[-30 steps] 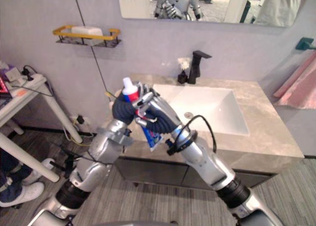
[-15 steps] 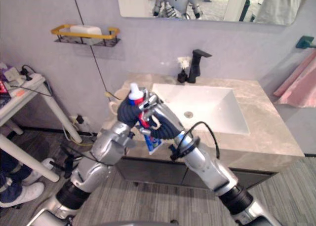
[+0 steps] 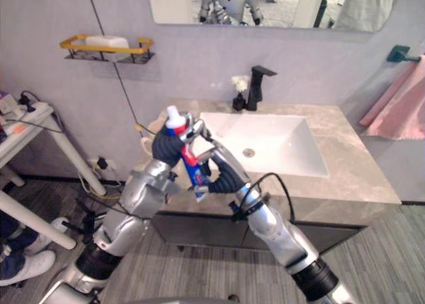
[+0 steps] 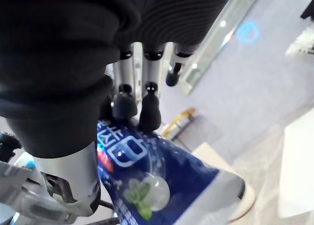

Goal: Organize washtable

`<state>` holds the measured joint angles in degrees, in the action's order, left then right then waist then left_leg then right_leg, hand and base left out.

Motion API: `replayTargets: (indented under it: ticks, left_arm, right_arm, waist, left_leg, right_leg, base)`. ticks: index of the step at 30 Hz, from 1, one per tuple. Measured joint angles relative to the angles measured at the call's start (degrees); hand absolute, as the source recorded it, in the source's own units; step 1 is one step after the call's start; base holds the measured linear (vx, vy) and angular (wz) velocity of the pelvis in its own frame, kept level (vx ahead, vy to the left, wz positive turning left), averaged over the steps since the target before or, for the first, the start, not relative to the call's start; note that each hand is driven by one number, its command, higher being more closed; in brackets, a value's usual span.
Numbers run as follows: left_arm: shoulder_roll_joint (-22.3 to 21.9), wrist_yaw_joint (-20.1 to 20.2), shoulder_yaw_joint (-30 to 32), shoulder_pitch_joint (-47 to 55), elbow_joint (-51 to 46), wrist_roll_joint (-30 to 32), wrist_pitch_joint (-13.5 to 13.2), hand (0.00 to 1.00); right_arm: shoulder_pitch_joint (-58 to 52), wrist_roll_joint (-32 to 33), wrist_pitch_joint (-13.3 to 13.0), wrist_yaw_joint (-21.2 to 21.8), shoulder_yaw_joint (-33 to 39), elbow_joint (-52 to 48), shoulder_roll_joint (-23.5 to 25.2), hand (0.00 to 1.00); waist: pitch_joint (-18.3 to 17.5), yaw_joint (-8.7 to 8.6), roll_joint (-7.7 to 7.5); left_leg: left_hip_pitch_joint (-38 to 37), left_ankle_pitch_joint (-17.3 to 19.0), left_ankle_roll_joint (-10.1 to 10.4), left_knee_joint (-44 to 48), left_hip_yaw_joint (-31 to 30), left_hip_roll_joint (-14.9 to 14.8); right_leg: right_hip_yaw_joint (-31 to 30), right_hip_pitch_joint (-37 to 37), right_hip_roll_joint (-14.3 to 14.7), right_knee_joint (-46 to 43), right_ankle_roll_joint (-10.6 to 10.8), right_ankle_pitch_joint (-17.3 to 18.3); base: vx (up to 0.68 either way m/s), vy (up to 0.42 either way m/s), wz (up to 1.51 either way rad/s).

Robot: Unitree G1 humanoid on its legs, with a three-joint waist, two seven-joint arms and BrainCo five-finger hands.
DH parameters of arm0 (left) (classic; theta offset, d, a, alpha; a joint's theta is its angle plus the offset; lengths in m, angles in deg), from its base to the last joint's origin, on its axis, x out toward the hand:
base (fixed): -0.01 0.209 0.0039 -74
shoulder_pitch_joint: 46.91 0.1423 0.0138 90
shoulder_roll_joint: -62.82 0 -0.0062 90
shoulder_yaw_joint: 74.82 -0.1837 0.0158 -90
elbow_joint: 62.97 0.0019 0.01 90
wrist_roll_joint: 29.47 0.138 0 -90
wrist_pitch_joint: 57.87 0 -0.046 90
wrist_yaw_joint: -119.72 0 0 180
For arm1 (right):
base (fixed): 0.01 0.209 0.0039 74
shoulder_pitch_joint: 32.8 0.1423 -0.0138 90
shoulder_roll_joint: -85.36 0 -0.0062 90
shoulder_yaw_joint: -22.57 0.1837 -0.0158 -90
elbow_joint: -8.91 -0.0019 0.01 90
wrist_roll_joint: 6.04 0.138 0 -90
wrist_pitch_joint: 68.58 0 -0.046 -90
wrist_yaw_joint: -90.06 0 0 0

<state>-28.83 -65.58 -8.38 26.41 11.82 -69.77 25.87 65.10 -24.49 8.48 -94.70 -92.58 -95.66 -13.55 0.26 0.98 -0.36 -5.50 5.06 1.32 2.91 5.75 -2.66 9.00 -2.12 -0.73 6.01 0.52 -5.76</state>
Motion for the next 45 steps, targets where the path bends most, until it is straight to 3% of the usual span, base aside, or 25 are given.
replayTargets:
  ticks: [5,10,18,26,33,39,45]
  left_arm:
    - [-0.8,-0.3,2.2,0.0,0.0,0.1,-0.9,1.0]
    - [-1.9,-0.8,5.0,1.8,-0.9,1.5,-1.7,1.0]
    - [-1.8,-0.9,10.2,10.5,-7.8,6.1,-3.1,1.0]
    - [-2.0,0.3,15.0,18.4,-12.0,8.9,-4.2,1.0]
    - [-4.5,1.2,17.6,20.7,-12.4,9.5,-4.2,1.0]
    - [-7.0,1.6,17.8,21.0,-12.4,10.5,-4.2,1.0]
    - [-7.3,1.4,21.5,19.3,-12.3,14.9,-4.2,1.0]
  right_arm:
    - [-2.1,0.0,0.0,0.3,1.0,0.0,0.2,0.0]
    - [-6.4,0.0,0.0,1.2,6.6,-0.8,1.4,0.0]
    - [-16.6,2.4,-0.4,1.2,21.9,-9.1,2.2,0.0]
    - [-21.4,3.1,-0.5,-1.4,42.4,-9.2,7.0,0.0]
    - [-24.3,6.7,1.1,-4.0,55.9,2.7,12.8,0.0]
    - [-26.0,13.8,3.5,-4.6,56.6,15.9,16.0,0.0]
    - [-26.6,17.9,5.3,1.5,50.6,23.7,16.8,0.0]
  waist:
    - [0.0,-0.05,-0.01]
    - [0.0,-0.13,-0.01]
    - [0.0,-0.66,-0.03]
    - [-0.2,-3.08,-0.02]
    - [-0.5,-5.03,0.31]
    - [-1.5,-5.08,1.98]
    - [-1.8,-5.16,2.74]
  left_leg:
    - [-0.1,0.0,0.0,-0.2,0.8,-0.2]
    - [-0.6,0.0,0.0,-0.5,1.4,-0.3]
    - [-1.2,0.3,0.3,-0.8,2.6,-0.4]
    - [-1.4,0.8,1.0,-0.8,4.8,-1.1]
    - [-1.6,1.5,1.6,-0.7,6.5,-2.1]
    - [-1.6,2.1,2.0,-0.6,7.6,-2.9]
    - [-2.3,2.4,2.5,-0.5,8.5,-3.8]
  right_leg:
    - [-0.8,0.4,0.5,0.0,0.0,0.0]
    - [-1.3,0.4,0.6,0.0,-0.1,0.1]
    - [-2.4,0.4,1.0,0.0,-0.5,0.5]
    - [-3.9,1.1,1.7,0.0,-0.9,0.8]
    - [-5.1,1.6,2.8,0.0,-1.4,1.1]
    - [-5.9,2.1,3.6,0.0,-1.7,1.3]
    - [-6.9,1.8,4.7,0.0,-1.6,1.3]
  base:
    - [0.0,0.005,-0.09]
    - [0.0,0.011,-0.07]
    - [-0.01,0.015,-0.08]
    - [0.0,0.008,-0.12]
    - [0.02,0.002,-0.14]
    - [0.03,0.0,-0.12]
    - [0.02,0.0,-0.11]
